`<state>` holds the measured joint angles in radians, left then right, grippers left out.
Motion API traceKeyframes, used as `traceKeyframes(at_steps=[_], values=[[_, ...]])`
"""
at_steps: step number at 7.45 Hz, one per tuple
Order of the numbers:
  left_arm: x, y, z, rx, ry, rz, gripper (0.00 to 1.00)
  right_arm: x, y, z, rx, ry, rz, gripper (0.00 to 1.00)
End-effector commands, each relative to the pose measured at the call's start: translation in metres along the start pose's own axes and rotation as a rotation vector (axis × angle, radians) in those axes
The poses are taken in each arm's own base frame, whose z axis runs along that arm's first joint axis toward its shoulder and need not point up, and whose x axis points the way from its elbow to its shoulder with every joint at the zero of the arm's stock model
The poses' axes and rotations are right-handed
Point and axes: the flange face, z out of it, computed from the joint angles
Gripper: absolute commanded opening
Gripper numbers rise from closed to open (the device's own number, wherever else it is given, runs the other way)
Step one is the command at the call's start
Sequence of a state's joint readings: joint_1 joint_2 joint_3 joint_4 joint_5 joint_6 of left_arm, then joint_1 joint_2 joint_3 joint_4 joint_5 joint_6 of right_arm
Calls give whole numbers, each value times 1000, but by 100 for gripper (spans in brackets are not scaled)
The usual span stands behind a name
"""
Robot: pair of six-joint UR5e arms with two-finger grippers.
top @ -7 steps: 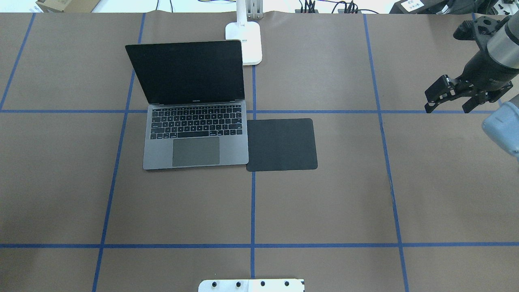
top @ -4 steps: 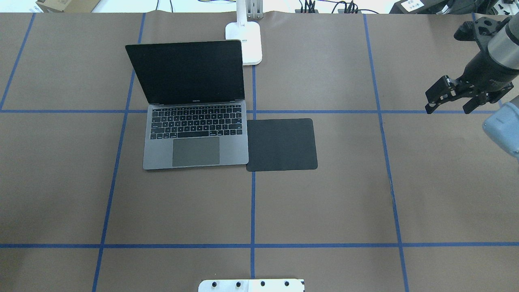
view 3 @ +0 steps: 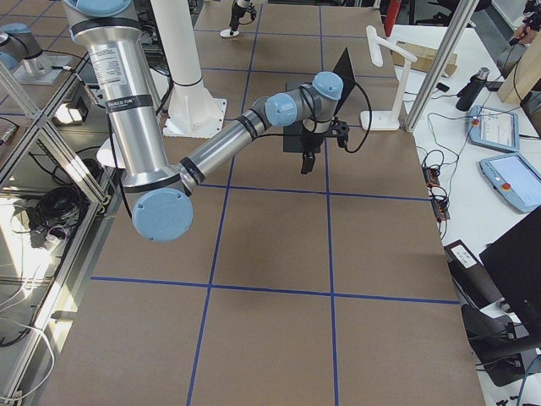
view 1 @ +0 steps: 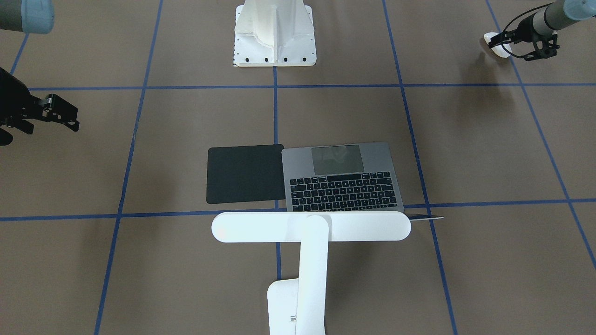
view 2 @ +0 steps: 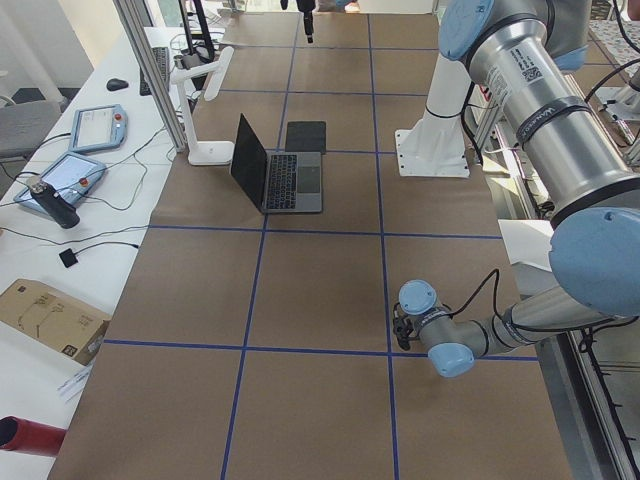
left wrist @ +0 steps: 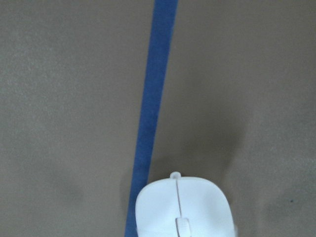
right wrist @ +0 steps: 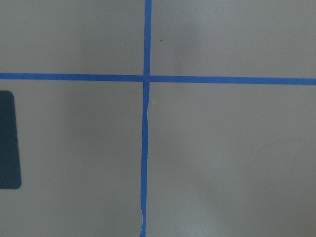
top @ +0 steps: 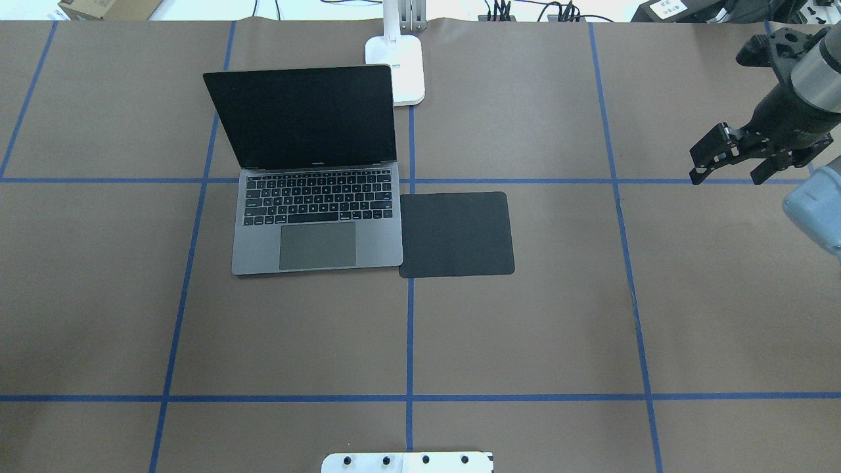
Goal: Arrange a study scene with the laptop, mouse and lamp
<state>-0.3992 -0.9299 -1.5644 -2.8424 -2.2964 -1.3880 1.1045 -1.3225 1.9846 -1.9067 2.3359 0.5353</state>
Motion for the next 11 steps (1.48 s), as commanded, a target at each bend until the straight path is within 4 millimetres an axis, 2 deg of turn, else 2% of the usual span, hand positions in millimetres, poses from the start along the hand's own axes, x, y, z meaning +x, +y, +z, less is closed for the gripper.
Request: traceKeyframes(at_steps=[1, 4, 5, 6, 10, 11], values=[[16, 1, 8, -22, 14, -1, 99, 1, 0, 1, -2, 1, 0, 100], [14, 1, 8, -18, 9, -2, 97, 0, 0, 1, -3, 1, 1, 100], [12, 2, 8, -17, 7, -4, 91, 0, 0, 2, -4, 1, 0, 100], [11, 2, 7, -18, 7, -4, 80, 0, 0, 2, -4, 1, -2, 100], [-1, 13, -4, -15, 36, 19, 22, -1, 1, 3, -6, 1, -2, 100], [3, 14, -6, -13, 52, 15, 20, -1, 1, 3, -6, 1, -2, 100]])
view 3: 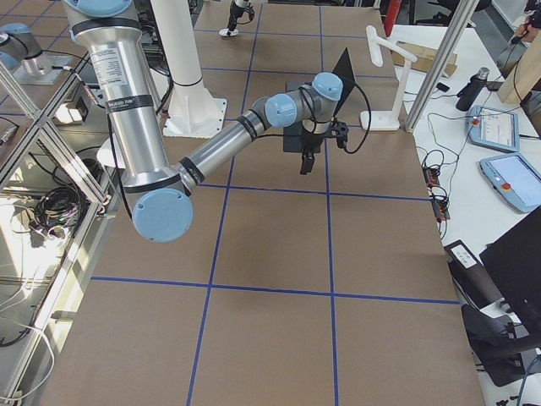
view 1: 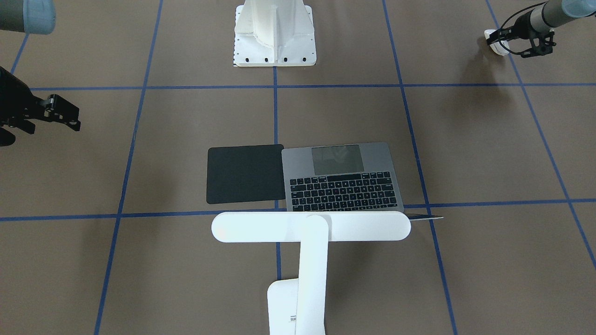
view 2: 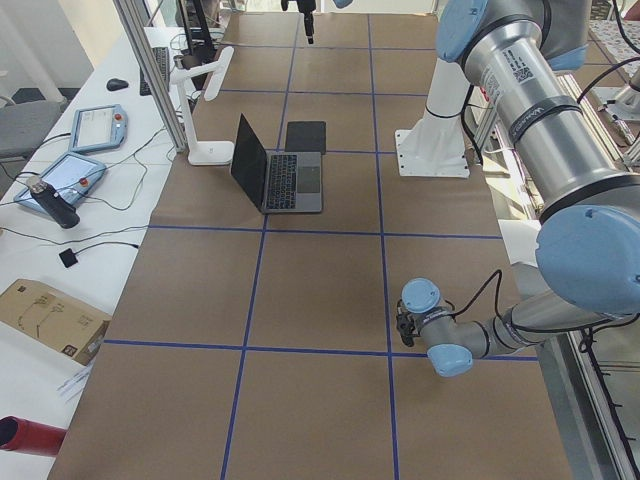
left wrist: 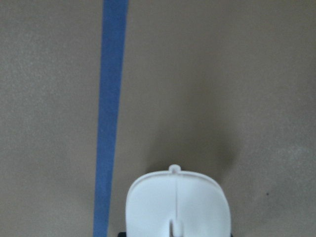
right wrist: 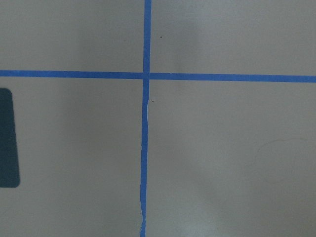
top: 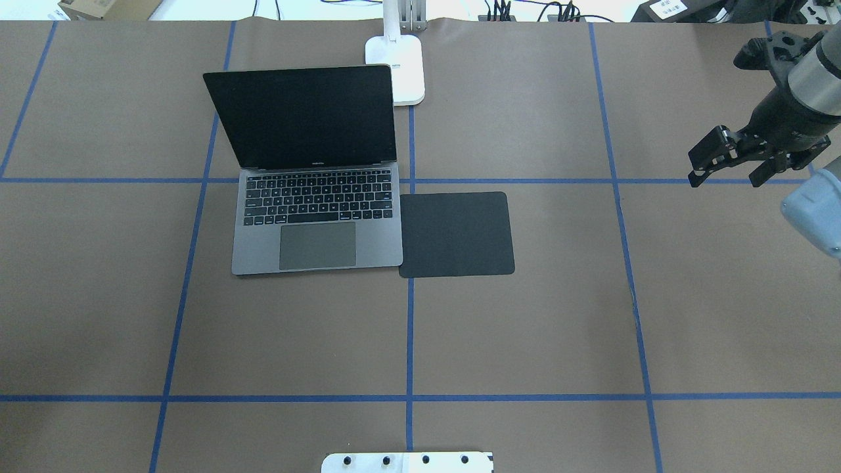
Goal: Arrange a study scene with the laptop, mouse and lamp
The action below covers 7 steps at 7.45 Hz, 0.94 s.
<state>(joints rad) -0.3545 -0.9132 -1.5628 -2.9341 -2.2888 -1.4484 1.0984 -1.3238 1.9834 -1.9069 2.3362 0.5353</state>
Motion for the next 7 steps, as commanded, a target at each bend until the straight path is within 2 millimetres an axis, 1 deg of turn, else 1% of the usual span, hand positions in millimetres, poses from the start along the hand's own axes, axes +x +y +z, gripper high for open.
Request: traceKeyframes(at_steps=[1, 2, 3, 4, 5, 6, 7], values=[[16, 5, -8, 2, 55, -11, 19, 0, 0, 0, -1, -1, 1, 100], [54, 10, -19, -4, 116, -17, 19, 0, 0, 0, -1, -1, 3, 100], [96, 21, -33, -34, 182, -39, 19, 0, 0, -1, 1, -2, 4, 100], [134, 31, -47, -89, 237, -53, 19, -1, 1, -3, 4, -4, 3, 100], [178, 31, -59, -78, 281, -31, 17, 0, 0, -2, 7, 3, 4, 100], [248, 13, -78, -30, 317, -51, 17, 1, 0, -3, 12, 7, 4, 100], [340, -6, -112, 10, 314, -110, 17, 3, 0, -1, 9, 10, 3, 100]])
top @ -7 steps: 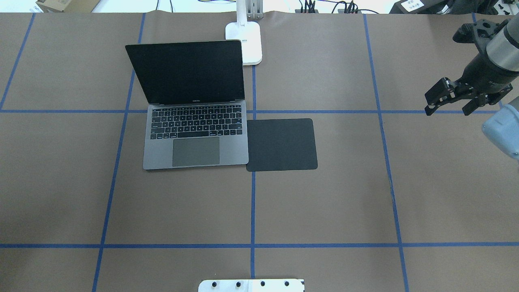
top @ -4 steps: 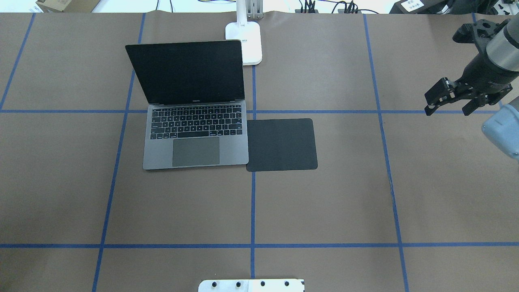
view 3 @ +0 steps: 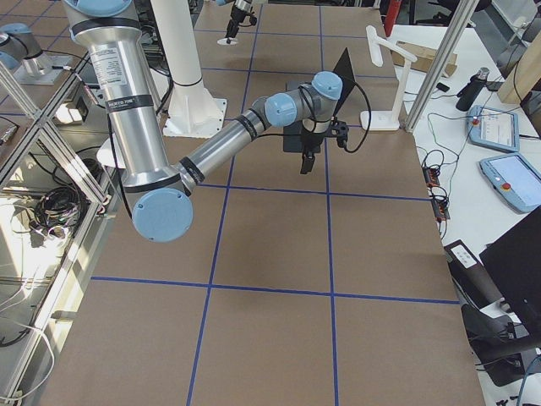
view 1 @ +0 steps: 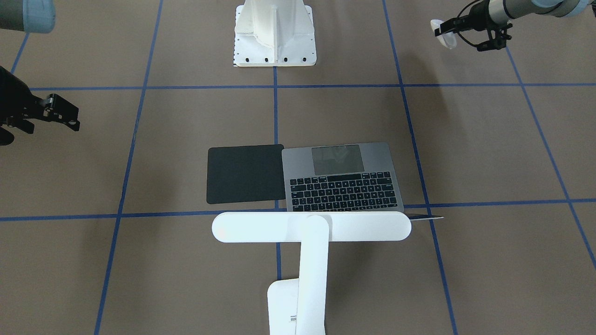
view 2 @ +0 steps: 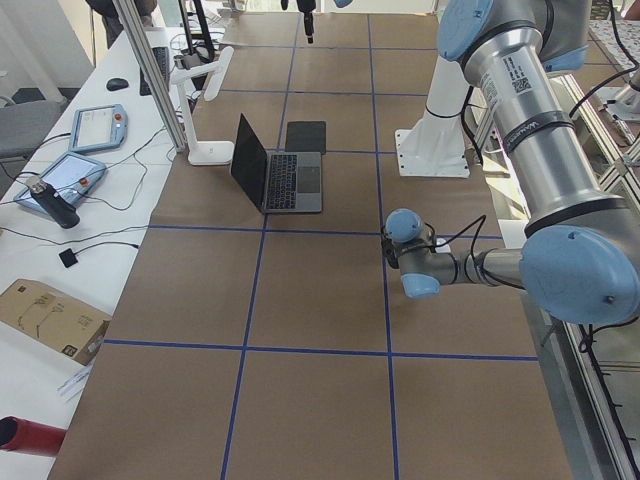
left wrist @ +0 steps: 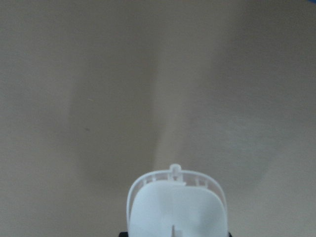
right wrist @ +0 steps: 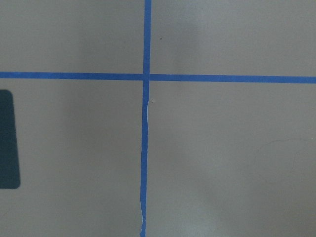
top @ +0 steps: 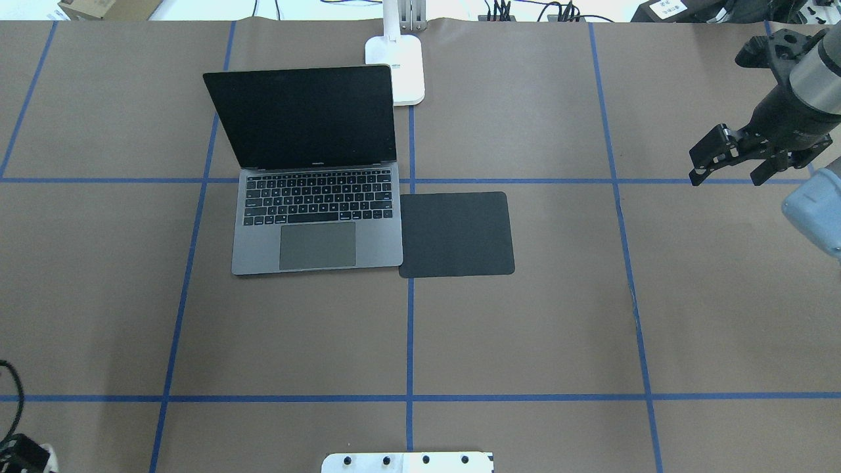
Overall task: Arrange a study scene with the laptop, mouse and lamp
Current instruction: 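Carry the white mouse with the left gripper over the mouse pad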
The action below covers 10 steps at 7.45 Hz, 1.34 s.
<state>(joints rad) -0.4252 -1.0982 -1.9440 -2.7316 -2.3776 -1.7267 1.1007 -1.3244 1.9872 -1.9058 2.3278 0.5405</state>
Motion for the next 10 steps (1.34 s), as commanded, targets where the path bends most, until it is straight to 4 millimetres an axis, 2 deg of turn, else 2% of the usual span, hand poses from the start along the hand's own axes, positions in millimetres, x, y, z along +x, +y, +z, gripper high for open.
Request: traceKeyframes(at_steps=[1, 3, 4, 7, 8, 9, 10], values=[[197, -25, -23, 97, 26, -83, 17, 5, -1, 4, -4, 9, 0, 100], [339, -35, -49, 133, 28, -133, 17, 7, -4, 6, -7, 16, 6, 100], [404, -43, -48, 146, 22, -146, 17, 9, -5, 8, -6, 23, 10, 100], [571, -95, -17, 227, 9, -163, 17, 17, -4, 10, 1, 48, 19, 100], [612, -104, -13, 255, -1, -148, 17, 16, -5, 11, 0, 48, 18, 100], [635, -117, -7, 308, -33, -65, 17, 16, -6, 11, 0, 48, 20, 100], [660, -124, 20, 355, -83, -31, 18, 17, -8, 13, -4, 51, 26, 100]])
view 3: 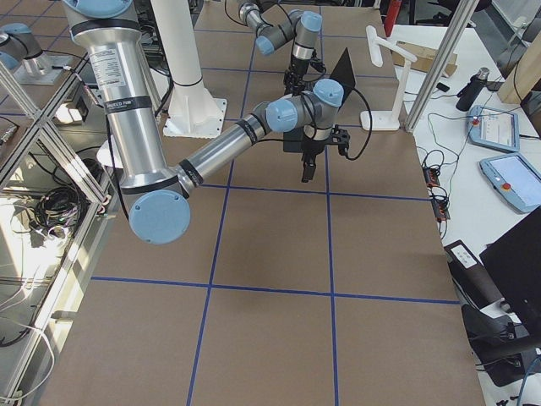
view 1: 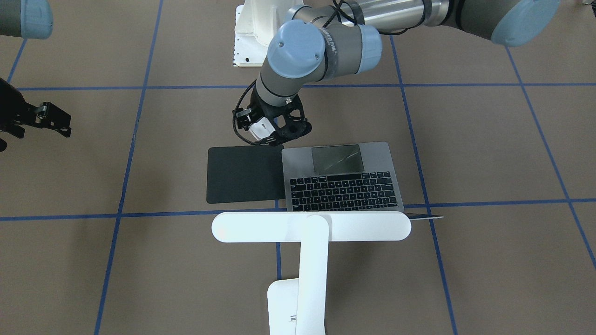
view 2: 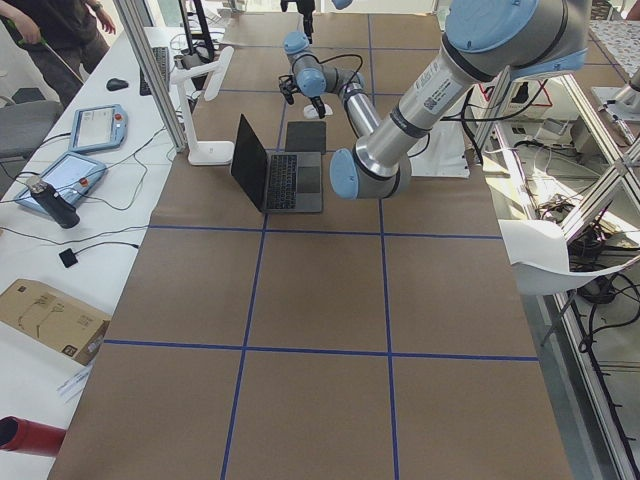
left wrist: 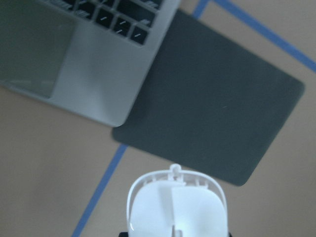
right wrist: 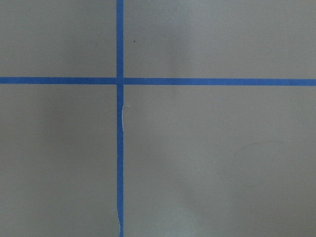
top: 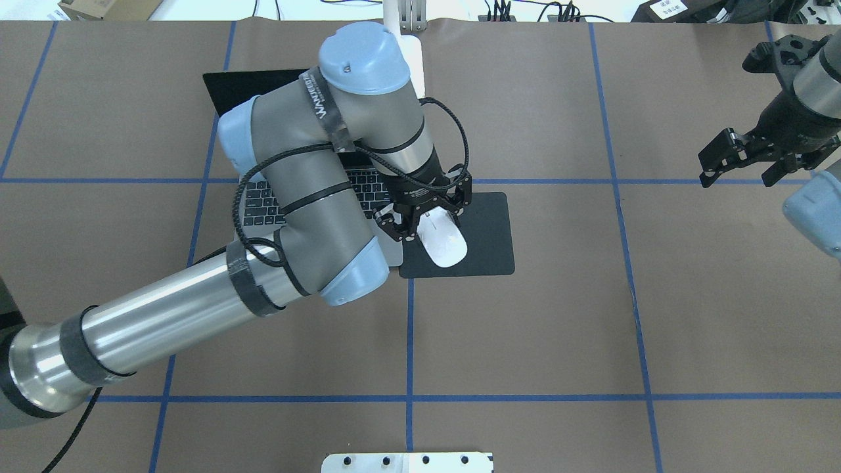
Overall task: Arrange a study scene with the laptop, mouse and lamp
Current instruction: 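Carry the white mouse with the left gripper over the mouse pad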
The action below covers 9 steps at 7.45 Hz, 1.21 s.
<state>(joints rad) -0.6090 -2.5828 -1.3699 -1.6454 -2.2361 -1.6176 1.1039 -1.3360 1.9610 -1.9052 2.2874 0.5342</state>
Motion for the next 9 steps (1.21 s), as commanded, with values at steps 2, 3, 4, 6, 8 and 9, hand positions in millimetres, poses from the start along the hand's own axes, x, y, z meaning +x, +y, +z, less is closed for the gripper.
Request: traceKeyframes(at_steps=[2, 3, 4, 6, 8, 9], values=[[72, -4, 53, 124, -120, 158, 17, 2, -3, 2, -3, 3, 7, 100], [67, -4, 68, 148, -144, 201, 17, 2, -3, 2, -3, 3, 12, 100], [63, -4, 85, 149, -178, 260, 17, 2, -3, 2, -3, 3, 13, 100], [57, -9, 103, 174, -222, 327, 17, 1, -3, 2, -4, 3, 15, 100], [54, -13, 111, 192, -246, 353, 15, 3, -3, 4, -7, 5, 20, 100], [53, -14, 112, 200, -249, 355, 15, 3, -3, 4, -8, 3, 20, 100]])
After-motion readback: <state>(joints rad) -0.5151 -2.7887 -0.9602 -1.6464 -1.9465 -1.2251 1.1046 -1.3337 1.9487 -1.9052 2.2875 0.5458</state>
